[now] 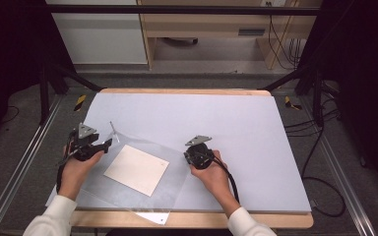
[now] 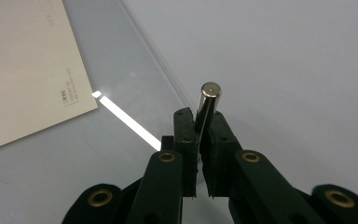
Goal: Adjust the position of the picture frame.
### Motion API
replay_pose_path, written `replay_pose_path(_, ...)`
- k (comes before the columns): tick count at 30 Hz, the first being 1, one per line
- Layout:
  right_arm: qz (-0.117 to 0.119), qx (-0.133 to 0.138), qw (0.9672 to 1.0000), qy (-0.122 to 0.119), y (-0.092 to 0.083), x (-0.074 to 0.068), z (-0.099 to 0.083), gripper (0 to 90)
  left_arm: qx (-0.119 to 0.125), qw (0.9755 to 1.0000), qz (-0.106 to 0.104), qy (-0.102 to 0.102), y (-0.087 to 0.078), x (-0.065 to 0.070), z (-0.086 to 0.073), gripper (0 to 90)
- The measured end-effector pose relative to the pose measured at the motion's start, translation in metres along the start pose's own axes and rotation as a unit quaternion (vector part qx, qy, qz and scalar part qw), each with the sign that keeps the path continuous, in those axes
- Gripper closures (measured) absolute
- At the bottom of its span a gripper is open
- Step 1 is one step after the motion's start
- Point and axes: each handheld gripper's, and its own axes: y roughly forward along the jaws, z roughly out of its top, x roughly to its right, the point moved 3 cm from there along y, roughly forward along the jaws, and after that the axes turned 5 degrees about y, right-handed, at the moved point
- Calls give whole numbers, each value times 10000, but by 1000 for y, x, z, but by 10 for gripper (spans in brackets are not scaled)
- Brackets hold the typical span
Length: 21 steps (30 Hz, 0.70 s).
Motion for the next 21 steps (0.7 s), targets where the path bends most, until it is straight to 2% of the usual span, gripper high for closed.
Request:
replay_pose_path(2,26,-29,10000,6,0,0,1,851,-44,10000,0,10,11,-4,2,548)
replay_pose_path(4,35,-44,10000,19,0,0,1,851,-45,9999,-90,-22,20,-6,5,575)
replay_pose_path(6,29,-53,10000,25,0,0,1,851,-15,9997,-193,-127,26,-6,9,604)
replay_pose_path(13,29,-70,10000,29,0,0,1,851,7,10000,-51,-48,41,-4,20,679)
replay_pose_path(17,36,-69,10000,45,0,0,2,851,-76,9997,-6,-225,45,-7,23,741)
replay_pose_path(21,30,-68,10000,49,0,0,2,851,-106,9998,-8,-173,51,-8,24,766)
